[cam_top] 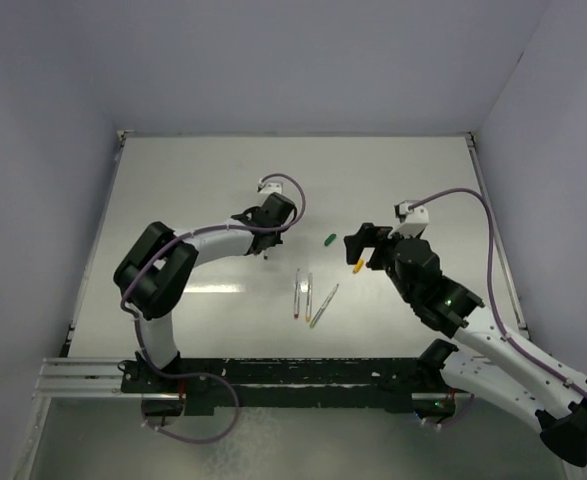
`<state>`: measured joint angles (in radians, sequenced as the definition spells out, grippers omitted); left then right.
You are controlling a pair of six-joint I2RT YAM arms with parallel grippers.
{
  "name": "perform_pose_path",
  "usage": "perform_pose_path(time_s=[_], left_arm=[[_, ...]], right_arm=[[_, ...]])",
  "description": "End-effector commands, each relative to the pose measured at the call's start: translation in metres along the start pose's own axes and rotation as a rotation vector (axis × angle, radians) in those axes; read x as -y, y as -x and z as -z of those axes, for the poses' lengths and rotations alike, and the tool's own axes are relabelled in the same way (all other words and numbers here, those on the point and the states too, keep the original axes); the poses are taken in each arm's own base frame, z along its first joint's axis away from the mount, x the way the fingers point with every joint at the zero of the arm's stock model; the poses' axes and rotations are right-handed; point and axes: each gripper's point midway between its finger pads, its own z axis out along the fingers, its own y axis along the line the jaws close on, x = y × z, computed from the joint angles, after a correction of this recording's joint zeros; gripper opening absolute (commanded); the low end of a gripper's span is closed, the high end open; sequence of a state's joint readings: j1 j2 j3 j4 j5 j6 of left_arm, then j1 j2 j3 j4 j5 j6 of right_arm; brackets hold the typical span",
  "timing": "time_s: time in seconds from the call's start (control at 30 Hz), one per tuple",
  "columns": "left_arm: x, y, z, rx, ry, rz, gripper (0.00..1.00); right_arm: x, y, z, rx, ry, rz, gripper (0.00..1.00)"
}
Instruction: Insert the pens into the pen caps
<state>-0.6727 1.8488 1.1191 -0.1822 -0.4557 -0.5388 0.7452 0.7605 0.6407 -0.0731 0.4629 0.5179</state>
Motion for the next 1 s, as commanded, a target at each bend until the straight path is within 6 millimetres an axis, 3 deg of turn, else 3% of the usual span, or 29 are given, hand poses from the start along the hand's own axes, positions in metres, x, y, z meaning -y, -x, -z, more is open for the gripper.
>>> perform_pose_path(time_s=[0.0,0.23,0.47,0.77,0.97], left_arm=[[-0.001,0.013,-0.011,0.019,0.036,0.018,0.02],[-0.003,0.008,-0.027,-0.024,0.078,0.009,0.13],[-0.002,0.011,-0.028,-0.029,0.084,0.010,0.23],[-0.001,0.028,-0.013,0.007,0.066,0.023,0.28],[0.007,0.060,0.016,0.084,-0.020,0.052,0.28]], right_arm=[[0.002,0.000,-0.003,0.015,-0.017,-0.028,0.99],[0.001,-0.003,-0.005,0.005,-0.014,-0.027,0.98],[0.000,-0.005,-0.007,-0.004,-0.017,-0.024,0.98],[-0.004,-0.004,-0.009,0.004,0.000,-0.037,0.97],[-0.004,-0.004,-0.009,0.012,0.005,-0.042,0.98]])
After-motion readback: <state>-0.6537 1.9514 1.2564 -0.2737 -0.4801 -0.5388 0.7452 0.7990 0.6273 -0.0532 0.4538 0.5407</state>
